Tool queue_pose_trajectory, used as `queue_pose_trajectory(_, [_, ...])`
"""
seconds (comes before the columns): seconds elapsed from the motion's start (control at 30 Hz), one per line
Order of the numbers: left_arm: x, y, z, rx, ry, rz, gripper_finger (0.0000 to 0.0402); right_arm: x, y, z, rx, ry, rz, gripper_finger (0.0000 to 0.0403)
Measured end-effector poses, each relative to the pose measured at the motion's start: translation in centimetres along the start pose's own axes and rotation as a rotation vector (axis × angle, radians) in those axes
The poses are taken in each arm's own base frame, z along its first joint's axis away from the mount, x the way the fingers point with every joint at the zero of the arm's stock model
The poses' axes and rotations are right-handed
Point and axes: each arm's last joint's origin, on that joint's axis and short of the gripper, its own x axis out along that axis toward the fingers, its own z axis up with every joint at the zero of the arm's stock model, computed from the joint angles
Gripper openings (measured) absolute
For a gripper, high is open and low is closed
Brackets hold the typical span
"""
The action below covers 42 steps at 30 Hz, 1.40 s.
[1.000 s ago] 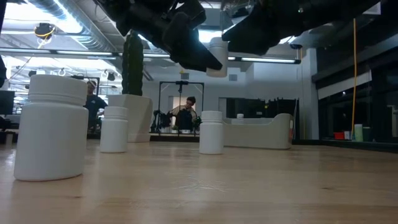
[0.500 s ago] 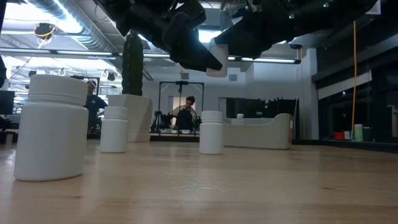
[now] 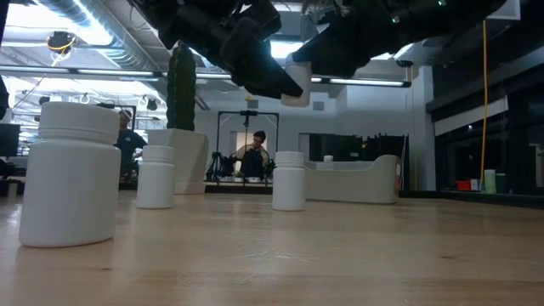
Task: Pick and place pill bottles into a basket
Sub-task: Put the white pill bottle into the gray bin
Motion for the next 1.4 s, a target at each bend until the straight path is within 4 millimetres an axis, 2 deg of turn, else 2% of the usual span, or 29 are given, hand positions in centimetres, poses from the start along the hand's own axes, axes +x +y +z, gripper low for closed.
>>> queue_pose_trajectory(0.23, [0.0,0.0,-0.1,0.0,0.012,-0.002,0.0184,0.2,0.0,2.3,-0.014,0.046,0.002,0.0215])
queue_pose_trajectory(0.37, [0.0,0.0,-0.3,-0.001,0.025,-0.002,0.0184,0.2,0.0,2.8,-0.015,0.121,0.005,0.0206])
queue_pose_trajectory(1.4, [0.0,0.0,-0.1,0.0,0.014,0.004,0.0184,0.1,0.1,2.5,0.0,0.157,0.046,0.0203])
